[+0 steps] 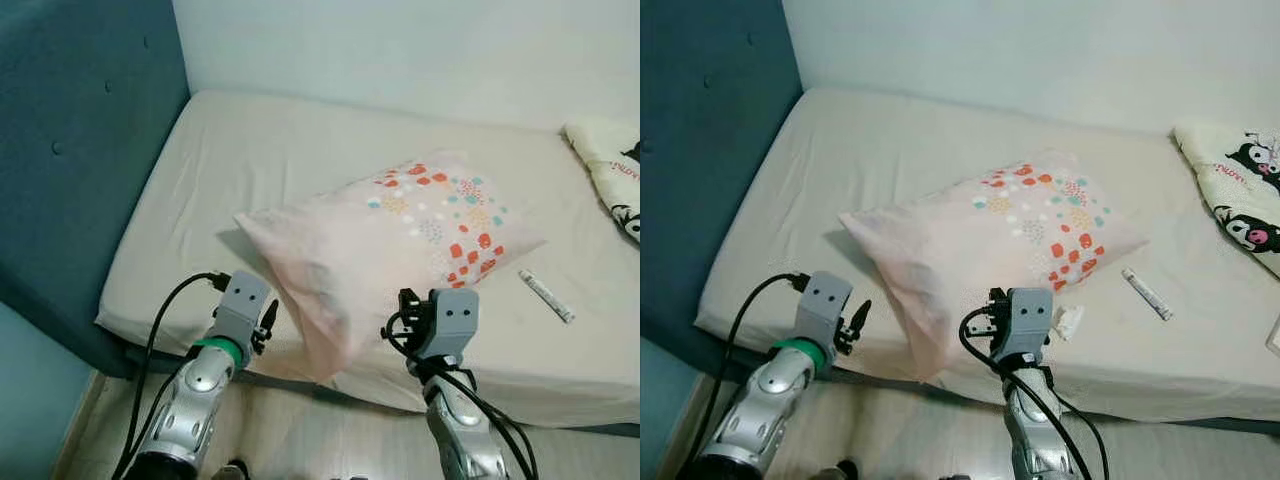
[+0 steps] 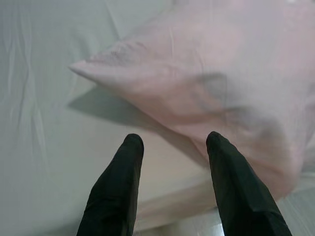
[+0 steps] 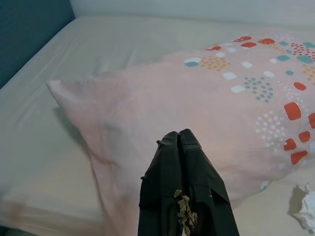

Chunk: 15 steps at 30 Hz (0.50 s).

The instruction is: Clean up the room

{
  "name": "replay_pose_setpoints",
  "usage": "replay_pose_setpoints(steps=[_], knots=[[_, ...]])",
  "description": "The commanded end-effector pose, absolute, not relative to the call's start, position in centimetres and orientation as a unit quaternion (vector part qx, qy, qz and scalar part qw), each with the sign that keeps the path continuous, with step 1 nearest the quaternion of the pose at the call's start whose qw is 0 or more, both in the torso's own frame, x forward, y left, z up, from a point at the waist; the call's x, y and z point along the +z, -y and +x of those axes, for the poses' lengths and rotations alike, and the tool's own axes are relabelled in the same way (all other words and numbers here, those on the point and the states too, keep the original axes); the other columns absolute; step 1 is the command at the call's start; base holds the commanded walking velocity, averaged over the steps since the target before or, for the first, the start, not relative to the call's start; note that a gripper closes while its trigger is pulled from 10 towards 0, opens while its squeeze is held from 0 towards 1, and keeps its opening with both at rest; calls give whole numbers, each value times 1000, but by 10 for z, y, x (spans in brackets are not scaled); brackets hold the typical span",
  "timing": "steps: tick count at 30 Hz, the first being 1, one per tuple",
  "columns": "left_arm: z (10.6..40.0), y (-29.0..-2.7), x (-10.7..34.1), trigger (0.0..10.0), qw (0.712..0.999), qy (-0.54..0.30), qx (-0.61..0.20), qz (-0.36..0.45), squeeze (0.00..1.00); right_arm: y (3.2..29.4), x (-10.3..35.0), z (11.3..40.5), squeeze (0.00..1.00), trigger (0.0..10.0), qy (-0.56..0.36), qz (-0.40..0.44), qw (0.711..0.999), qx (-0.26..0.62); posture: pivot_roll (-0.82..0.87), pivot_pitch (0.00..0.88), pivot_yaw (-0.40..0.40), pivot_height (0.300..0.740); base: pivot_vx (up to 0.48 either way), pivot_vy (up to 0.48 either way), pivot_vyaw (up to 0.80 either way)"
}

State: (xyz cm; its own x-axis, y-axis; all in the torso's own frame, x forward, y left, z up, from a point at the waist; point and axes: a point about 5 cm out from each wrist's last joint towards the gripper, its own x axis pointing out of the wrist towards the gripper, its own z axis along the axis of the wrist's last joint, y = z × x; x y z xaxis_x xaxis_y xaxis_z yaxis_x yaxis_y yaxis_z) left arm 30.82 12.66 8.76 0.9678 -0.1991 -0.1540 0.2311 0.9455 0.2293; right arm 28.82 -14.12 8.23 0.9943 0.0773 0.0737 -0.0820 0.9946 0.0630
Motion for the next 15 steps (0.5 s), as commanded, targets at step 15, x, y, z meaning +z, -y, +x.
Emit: replay_pose_setpoints(steps=[15], knots=[[305, -123, 78, 10000, 983, -81, -114, 119, 0, 146, 73, 282, 0, 10000, 24, 38, 999, 30, 60, 127, -22, 740, 0, 0, 0]])
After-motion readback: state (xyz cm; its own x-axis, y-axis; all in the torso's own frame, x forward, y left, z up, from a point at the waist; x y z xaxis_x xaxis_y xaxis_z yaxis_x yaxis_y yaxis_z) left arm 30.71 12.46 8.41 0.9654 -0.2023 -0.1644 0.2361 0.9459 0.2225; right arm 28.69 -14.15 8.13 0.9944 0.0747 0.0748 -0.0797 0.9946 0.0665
